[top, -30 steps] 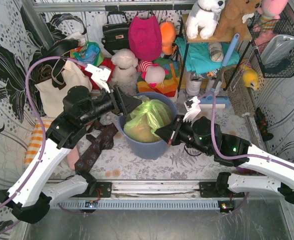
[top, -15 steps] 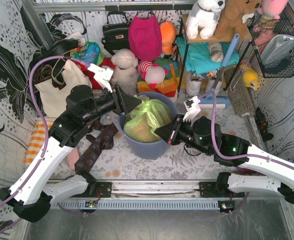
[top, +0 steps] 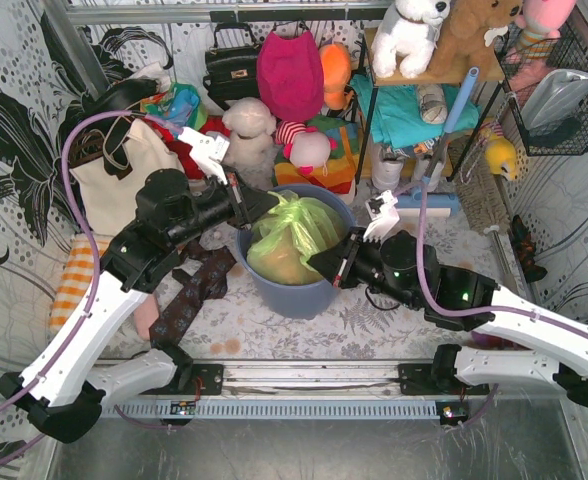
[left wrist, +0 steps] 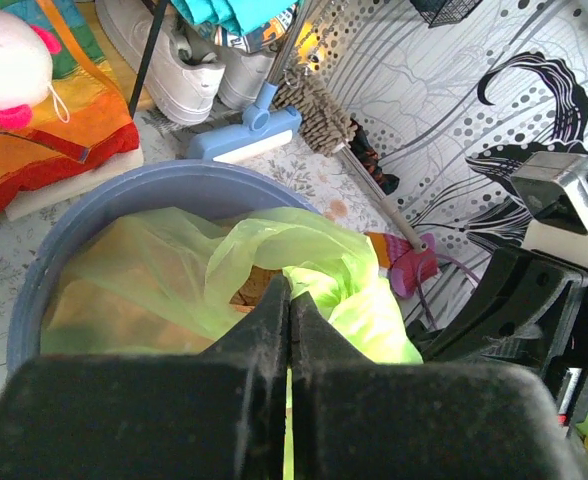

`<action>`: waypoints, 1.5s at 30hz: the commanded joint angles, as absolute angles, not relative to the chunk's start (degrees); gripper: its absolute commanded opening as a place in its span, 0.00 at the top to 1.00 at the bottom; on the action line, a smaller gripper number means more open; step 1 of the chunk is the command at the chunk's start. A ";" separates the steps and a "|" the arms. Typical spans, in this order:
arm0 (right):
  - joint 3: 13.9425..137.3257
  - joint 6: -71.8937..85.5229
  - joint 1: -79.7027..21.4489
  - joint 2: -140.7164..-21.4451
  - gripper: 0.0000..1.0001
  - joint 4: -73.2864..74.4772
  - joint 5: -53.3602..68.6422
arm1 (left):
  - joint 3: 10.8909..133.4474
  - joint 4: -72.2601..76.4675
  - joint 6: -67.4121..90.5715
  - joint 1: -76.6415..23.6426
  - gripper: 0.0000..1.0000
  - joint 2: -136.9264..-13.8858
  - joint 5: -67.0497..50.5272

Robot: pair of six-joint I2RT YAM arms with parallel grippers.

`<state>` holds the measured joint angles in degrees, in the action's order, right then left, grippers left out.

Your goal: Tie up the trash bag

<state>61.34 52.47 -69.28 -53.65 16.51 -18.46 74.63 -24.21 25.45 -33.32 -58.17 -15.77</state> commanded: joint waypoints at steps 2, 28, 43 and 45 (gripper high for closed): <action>67.67 50.19 -69.09 -55.49 1.00 22.84 -24.00 | 76.37 -23.38 23.72 -33.11 1.00 -58.31 -12.41; 128.97 38.12 -68.21 -91.18 1.00 83.68 -64.25 | 82.24 -31.92 14.60 -33.11 1.00 -56.84 3.40; 139.07 18.23 -64.39 -90.02 1.00 73.63 -70.00 | 94.88 -32.30 9.40 -33.13 1.00 -59.13 8.89; 131.39 15.51 -64.39 -85.52 1.00 66.06 -60.62 | 92.82 -31.14 10.58 -33.09 1.00 -58.96 5.76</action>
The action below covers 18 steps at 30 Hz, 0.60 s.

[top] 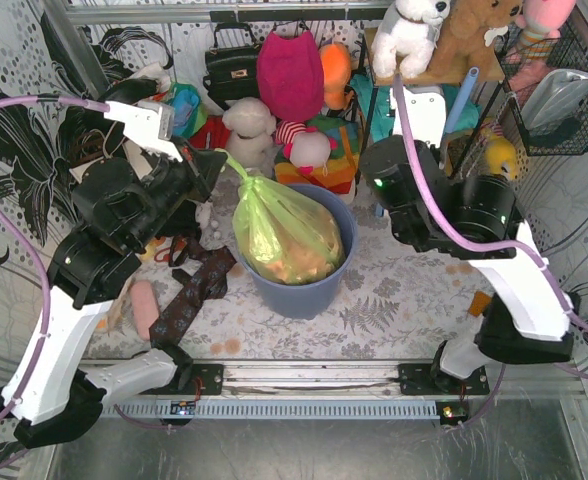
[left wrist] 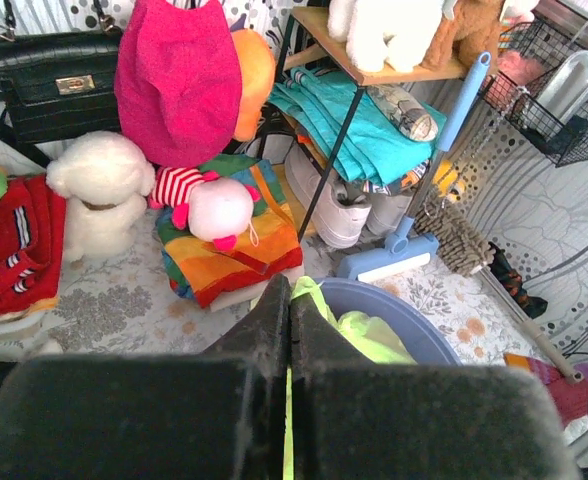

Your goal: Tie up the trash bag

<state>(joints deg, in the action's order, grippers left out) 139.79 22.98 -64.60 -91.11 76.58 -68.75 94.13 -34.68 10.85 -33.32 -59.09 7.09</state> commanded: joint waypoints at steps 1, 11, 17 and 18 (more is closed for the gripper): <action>126.71 14.30 -64.38 -82.91 1.00 60.04 -54.82 | 91.48 -30.34 11.22 -33.09 1.00 -58.89 4.03; 90.39 20.19 -64.36 -65.72 0.36 28.24 -13.38 | 82.70 -20.44 13.62 -33.13 1.00 -58.71 -8.02; 92.43 14.78 -64.20 -67.60 0.29 22.58 -12.22 | 84.10 -13.90 12.60 -33.13 1.00 -61.68 -12.61; 93.53 13.88 -63.71 -68.66 0.29 22.99 -12.22 | 84.38 -12.91 12.51 -33.13 1.00 -62.30 -13.65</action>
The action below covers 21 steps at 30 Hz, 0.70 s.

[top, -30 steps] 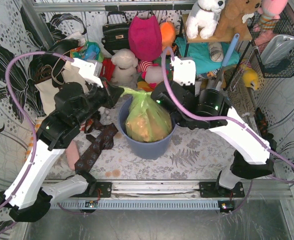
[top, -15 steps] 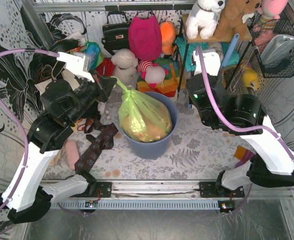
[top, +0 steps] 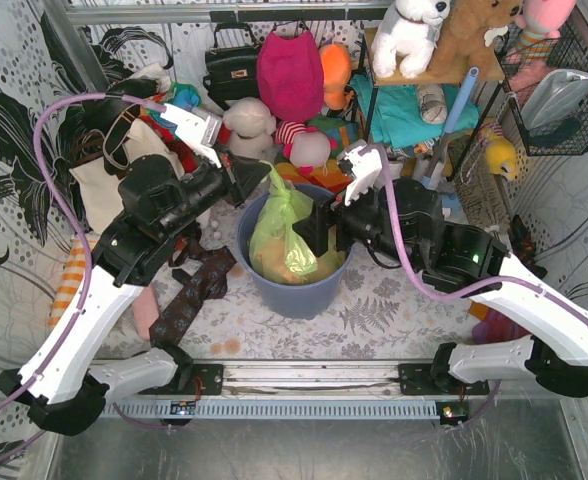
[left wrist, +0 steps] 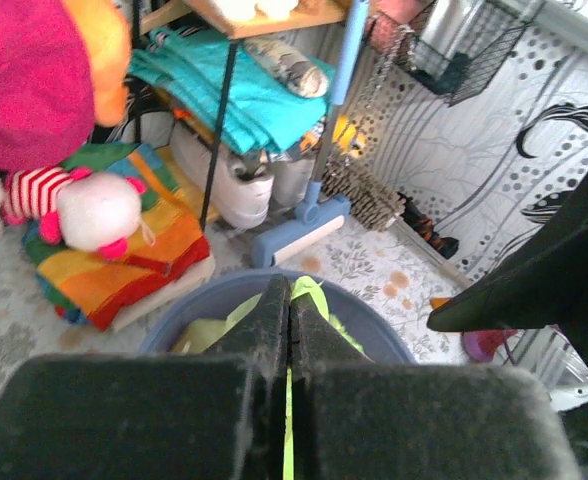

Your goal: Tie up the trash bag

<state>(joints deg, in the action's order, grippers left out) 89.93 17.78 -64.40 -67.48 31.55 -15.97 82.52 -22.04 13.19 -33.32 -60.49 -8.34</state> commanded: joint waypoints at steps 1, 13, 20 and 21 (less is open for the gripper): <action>96.50 13.18 -63.04 -69.96 0.29 23.74 -11.69 | 84.56 -11.90 12.56 -33.09 1.00 -62.76 -14.51; 100.72 12.30 -47.87 -77.50 0.40 18.54 14.10 | 85.87 -7.07 13.69 -33.08 0.99 -66.36 -22.28; 98.92 12.18 -45.82 -78.66 0.48 14.54 17.67 | 85.80 -6.77 12.90 -33.13 0.78 -65.56 -21.42; 98.66 12.31 -45.72 -78.71 0.49 14.08 17.74 | 85.78 -6.79 12.76 -33.08 0.67 -65.44 -21.18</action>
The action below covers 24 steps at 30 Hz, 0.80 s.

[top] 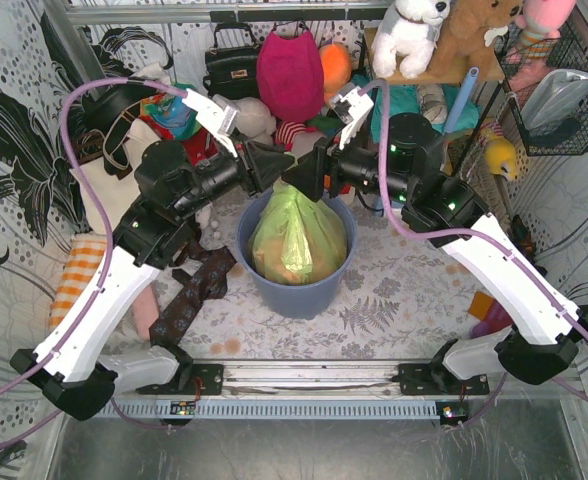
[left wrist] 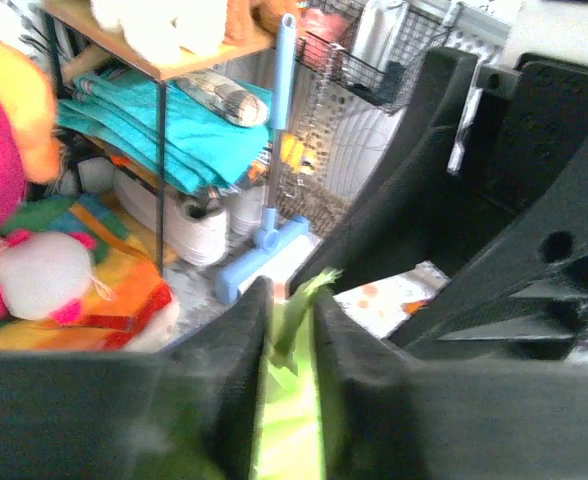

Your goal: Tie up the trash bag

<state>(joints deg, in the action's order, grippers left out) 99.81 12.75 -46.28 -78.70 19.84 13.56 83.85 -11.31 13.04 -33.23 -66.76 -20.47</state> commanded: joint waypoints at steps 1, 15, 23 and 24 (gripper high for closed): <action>98.48 12.31 -45.63 -78.85 0.50 13.83 17.57 | 85.77 -6.89 12.56 -33.06 0.56 -65.30 -20.90; 101.15 13.20 -43.87 -84.17 0.42 13.28 21.25 | 98.50 -25.87 16.26 -33.13 0.41 -64.66 -14.44; 104.94 14.20 -42.46 -87.98 0.40 15.80 22.26 | 88.81 -31.66 29.49 -33.09 0.44 -57.08 -14.41; 105.40 14.40 -42.45 -88.29 0.43 15.99 22.47 | 86.37 -29.65 31.23 -33.12 0.44 -55.57 -16.25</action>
